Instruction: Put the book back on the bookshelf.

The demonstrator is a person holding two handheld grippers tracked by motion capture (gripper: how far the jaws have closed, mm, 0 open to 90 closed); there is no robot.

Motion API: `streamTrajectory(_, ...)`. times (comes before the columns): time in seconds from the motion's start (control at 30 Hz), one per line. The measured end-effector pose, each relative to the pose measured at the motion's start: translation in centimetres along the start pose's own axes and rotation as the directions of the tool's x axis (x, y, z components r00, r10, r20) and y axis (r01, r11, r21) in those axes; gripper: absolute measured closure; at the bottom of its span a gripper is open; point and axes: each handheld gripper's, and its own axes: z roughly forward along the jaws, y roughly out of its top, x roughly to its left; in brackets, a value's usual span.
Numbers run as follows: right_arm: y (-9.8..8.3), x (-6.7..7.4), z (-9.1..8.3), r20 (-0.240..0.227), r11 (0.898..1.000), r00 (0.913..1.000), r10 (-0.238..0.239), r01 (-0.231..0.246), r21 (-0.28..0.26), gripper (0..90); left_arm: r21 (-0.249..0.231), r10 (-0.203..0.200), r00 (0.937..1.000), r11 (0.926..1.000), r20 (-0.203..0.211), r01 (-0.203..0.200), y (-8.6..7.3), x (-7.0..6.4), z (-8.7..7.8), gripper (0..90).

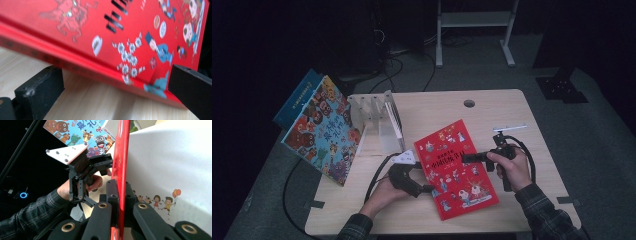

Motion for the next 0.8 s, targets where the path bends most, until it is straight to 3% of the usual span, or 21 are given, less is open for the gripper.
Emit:
streamTrajectory(0.13, 0.0, 0.4, 0.0, -0.013, 1.0, 0.9996, -0.026, 0.026, -0.004, 87.2, -0.008, -0.027, 0.9988, 0.9996, 0.042, 0.027, 0.5, 0.1, 0.3, 4.0)
streamTrajectory(0.17, 0.0, 0.5, 0.0, -0.02, 0.999, 0.9989, -0.042, 0.042, -0.002, 87.2, -0.044, -0.032, 0.9975, 0.9985, 0.064, 0.035, 0.8, -0.1, 0.0, 5.3)
streamTrajectory(0.27, -0.1, 0.6, 0.1, -0.032, 0.999, 0.9982, -0.051, 0.051, -0.003, 87.2, -0.055, -0.058, 0.9957, 0.9966, 0.073, 0.062, 1.0, -0.2, -0.2, 6.0)
streamTrajectory(0.3, -0.1, 0.6, 0.0, -0.037, 0.998, 0.9969, -0.07, 0.07, -0.003, 87.1, -0.063, -0.055, 0.9962, 0.9963, 0.067, 0.059, 1.0, -0.2, -0.4, 11.4)
streamTrajectory(0.37, -0.1, 0.7, -0.1, -0.041, 0.997, 0.9958, -0.082, 0.082, -0.002, 86.9, -0.093, -0.086, 0.9926, 0.9912, 0.086, 0.094, 1.1, -0.1, -0.8, 12.6)
streamTrajectory(0.47, -0.2, 0.7, -0.1, -0.035, 0.995, 0.9947, -0.097, 0.097, -0.002, 86.3, -0.101, -0.079, 0.9949, 0.9913, 0.063, 0.085, 1.3, -0.3, -1.0, 12.9)
streamTrajectory(0.5, -0.2, 0.7, 0.1, -0.028, 0.992, 0.992, -0.123, 0.123, 0.001, 84.7, -0.111, -0.075, 0.9959, 0.9906, 0.051, 0.08, 1.4, -0.3, -1.2, 12.9)
streamTrajectory(0.6, -0.2, 0.8, 0.3, 0.003, 0.988, 0.9885, -0.151, 0.151, 0.014, 80.5, -0.131, -0.064, 0.9964, 0.9888, 0.055, 0.071, 1.6, -0.4, -1.5, 14.7)
streamTrajectory(0.63, -0.3, 0.9, 0.8, 0.036, 0.984, 0.9835, -0.177, 0.176, 0.035, 77.1, -0.137, -0.042, 0.9983, 0.9895, 0.04, 0.047, 1.8, -0.6, -1.7, 16.8)
streamTrajectory(0.67, -0.3, 0.9, 0.8, 0.036, 0.984, 0.9835, -0.177, 0.176, 0.035, 77.1, -0.137, -0.042, 0.9983, 0.9895, 0.04, 0.047, 1.8, -0.6, -1.7, 17.4)
streamTrajectory(0.7, -0.4, 1.0, 1.1, 0.059, 0.977, 0.976, -0.21, 0.207, 0.048, 75.1, -0.14, -0.036, 0.9988, 0.9893, 0.032, 0.04, 1.8, -0.7, -1.8, 19.6)
streamTrajectory(0.8, -0.5, 1.2, 1.1, 0.065, 0.972, 0.9703, -0.233, 0.23, 0.051, 72.8, -0.157, -0.028, 0.9993, 0.9871, 0.025, 0.032, 1.8, -0.7, -2.3, 26.3)
